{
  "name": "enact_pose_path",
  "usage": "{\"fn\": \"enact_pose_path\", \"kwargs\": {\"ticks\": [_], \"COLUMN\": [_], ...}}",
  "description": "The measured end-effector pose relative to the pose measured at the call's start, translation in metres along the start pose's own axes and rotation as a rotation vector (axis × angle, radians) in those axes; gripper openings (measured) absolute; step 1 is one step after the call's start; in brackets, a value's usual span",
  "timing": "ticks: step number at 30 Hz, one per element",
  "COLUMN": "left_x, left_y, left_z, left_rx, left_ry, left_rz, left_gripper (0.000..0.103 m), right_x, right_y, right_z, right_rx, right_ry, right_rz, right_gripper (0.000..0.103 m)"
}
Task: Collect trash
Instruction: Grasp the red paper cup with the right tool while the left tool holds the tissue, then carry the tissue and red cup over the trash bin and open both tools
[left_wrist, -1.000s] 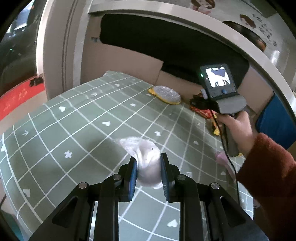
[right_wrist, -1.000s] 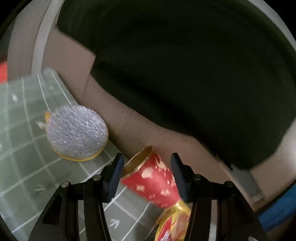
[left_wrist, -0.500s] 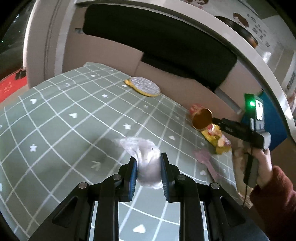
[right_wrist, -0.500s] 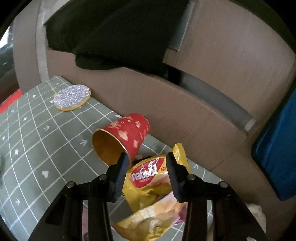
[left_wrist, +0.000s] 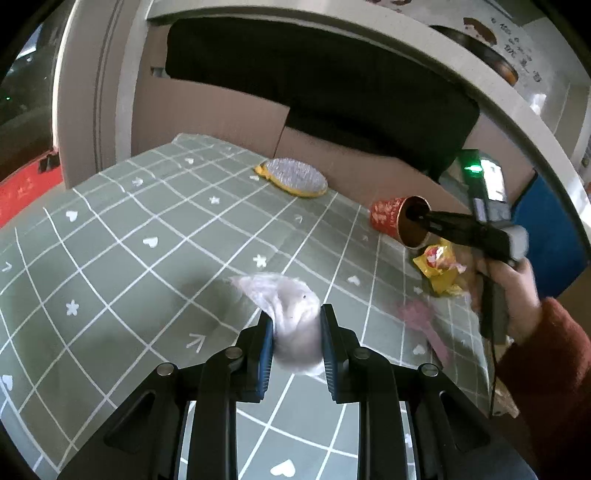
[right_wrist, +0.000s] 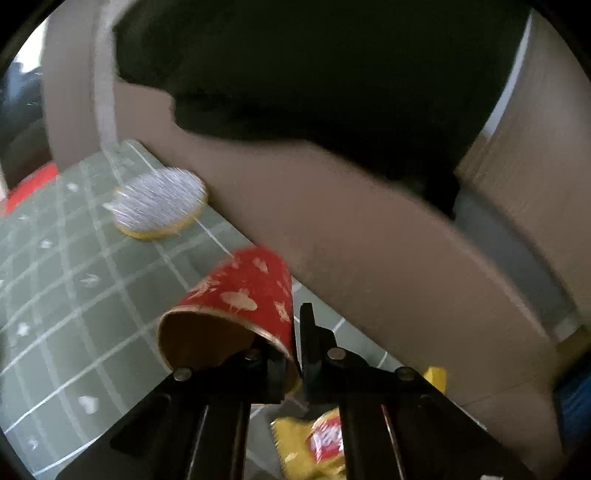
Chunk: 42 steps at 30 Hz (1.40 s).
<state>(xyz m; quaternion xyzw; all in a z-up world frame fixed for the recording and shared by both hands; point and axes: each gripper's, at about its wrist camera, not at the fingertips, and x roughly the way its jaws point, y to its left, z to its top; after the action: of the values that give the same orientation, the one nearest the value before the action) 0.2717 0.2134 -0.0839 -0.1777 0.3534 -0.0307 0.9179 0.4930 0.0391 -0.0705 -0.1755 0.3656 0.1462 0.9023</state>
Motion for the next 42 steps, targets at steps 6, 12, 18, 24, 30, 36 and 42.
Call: {"fn": "enact_pose_path", "kwargs": {"ticks": [6,12,18,24,30,36,42], "left_x": [-0.017,-0.040,-0.059,-0.076,-0.079,-0.073,-0.056], "left_y": [-0.034,-0.082,-0.122,-0.169,-0.216,-0.262,-0.299], "left_z": [0.011,0.019,0.025,0.029,0.019,0.001,-0.019], "left_rx": [0.051,0.114,0.179,0.269,0.357,0.426,0.481], "left_ry": [-0.055,-0.114,-0.142,-0.201,-0.211,-0.189,-0.141], "left_rz": [-0.037,-0.061,-0.067,-0.057,-0.068,-0.120,-0.177], "left_gripper": [0.024,0.024,0.024,0.024,0.024,0.024,0.024], "right_x": [-0.099,-0.181,-0.228,-0.265,-0.295,-0.313,-0.316], "right_y": [0.001,-0.013,-0.035,-0.061,-0.092,-0.127,-0.158], "right_z": [-0.019,-0.041,-0.065,-0.095,-0.124,-0.160,-0.199], "right_rx": [0.005,0.028,0.077,0.129,0.170,0.228,0.314], "right_ry": [-0.116,-0.218,-0.283,-0.336,-0.374,-0.372,-0.350], "right_rz": [0.064,0.080,0.071,0.041,-0.031,-0.101,-0.146], "right_gripper": [0.004,0.004,0.004,0.004,0.004,0.004,0.004]}}
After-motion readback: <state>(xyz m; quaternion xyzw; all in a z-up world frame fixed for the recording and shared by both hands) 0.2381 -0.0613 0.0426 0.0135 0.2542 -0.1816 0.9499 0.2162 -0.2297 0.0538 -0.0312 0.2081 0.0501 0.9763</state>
